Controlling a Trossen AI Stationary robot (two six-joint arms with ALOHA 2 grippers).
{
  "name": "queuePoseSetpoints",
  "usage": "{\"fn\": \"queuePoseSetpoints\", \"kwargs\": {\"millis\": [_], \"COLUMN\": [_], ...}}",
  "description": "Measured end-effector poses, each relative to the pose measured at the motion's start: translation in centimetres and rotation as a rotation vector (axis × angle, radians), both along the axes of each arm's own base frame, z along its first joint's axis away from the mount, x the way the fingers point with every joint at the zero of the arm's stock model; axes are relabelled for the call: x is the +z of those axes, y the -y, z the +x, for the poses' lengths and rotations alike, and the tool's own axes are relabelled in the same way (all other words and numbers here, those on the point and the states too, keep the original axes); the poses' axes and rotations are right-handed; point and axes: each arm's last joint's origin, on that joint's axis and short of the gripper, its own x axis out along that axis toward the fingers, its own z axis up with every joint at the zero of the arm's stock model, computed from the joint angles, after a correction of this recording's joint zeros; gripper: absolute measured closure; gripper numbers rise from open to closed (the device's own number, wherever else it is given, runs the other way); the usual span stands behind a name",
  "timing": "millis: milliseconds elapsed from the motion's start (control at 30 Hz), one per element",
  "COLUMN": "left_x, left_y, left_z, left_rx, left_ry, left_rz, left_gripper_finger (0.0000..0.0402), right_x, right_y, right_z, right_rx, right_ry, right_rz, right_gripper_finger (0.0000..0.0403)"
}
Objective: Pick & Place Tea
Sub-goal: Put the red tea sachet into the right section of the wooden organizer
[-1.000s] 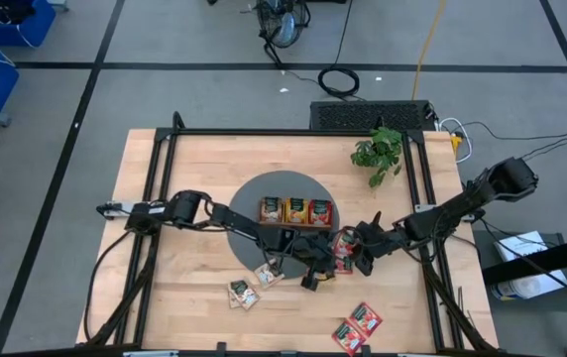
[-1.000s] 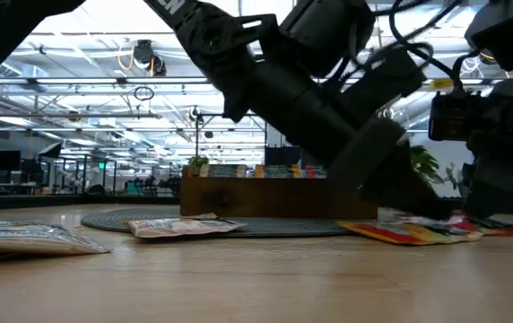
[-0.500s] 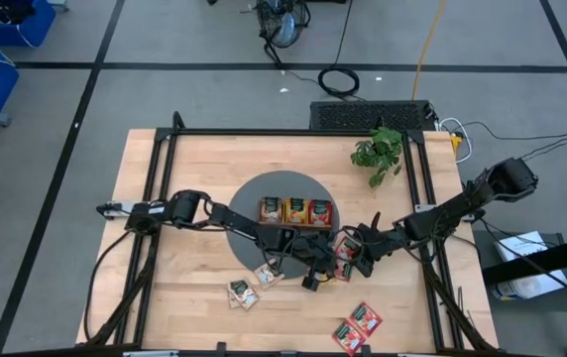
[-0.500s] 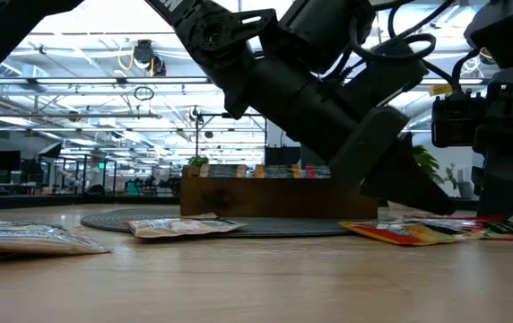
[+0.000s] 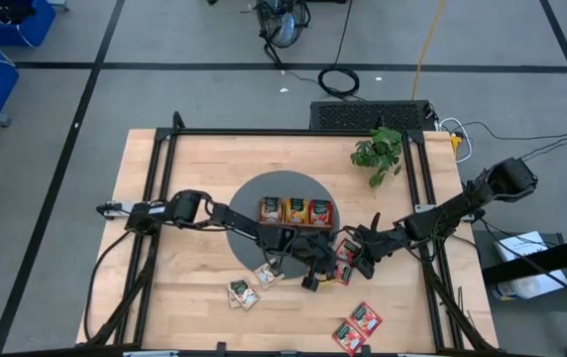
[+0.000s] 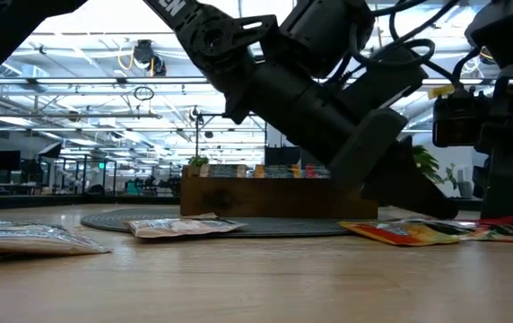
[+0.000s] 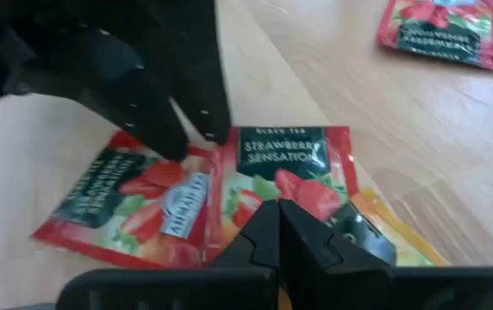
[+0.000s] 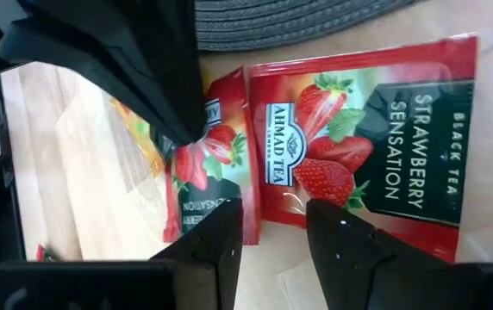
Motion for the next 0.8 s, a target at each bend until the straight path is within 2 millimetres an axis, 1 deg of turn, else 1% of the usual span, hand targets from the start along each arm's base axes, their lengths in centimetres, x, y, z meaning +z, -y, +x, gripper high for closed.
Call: {"fn": "queuePoseSetpoints", "kwargs": {"millis": [100, 233, 367, 567, 700, 800], "left_x": [0.0, 0.0, 0.1, 0.1, 0.1, 0.1], "left_y": [-0.2, -0.3, -0.2, -0.1, 0.1, 0.1], "left_z": [0.0, 0.1, 0.1, 0.1, 0.0, 0.0], "left_rx": [0.022, 0.037, 0.034, 0.03, 0.023, 0.023], "left_ry": [-0.003, 0.0, 0.005, 0.008, 0.009, 0.007], "left_rz": [-0.008, -0.004, -0.002, -0.002, 0.003, 0.002], "left_gripper_finger": [0.0398, 0.0392, 0.0398, 0.0385, 0.0392, 0.0398], "right_x": [0.0, 0.1, 0.3, 0.6, 1.4, 2.1], "right_y": [-0.1, 0.0, -0.1, -0.1, -0.1, -0.4], "right_z": [0.0, 0.1, 0.3, 0.2, 0.1, -0.2], "right_rx": [0.021, 0.018, 0.051, 0.063, 0.068, 0.059], "right_ry": [-0.002, 0.006, 0.051, 0.053, 0.1, 0.114], "right_rz": [0.01, 0.011, -0.003, 0.022, 0.034, 0.083], "right_gripper_finger": [0.0284, 0.0284, 0.0284, 0.0295, 0.0302, 0.0304]}}
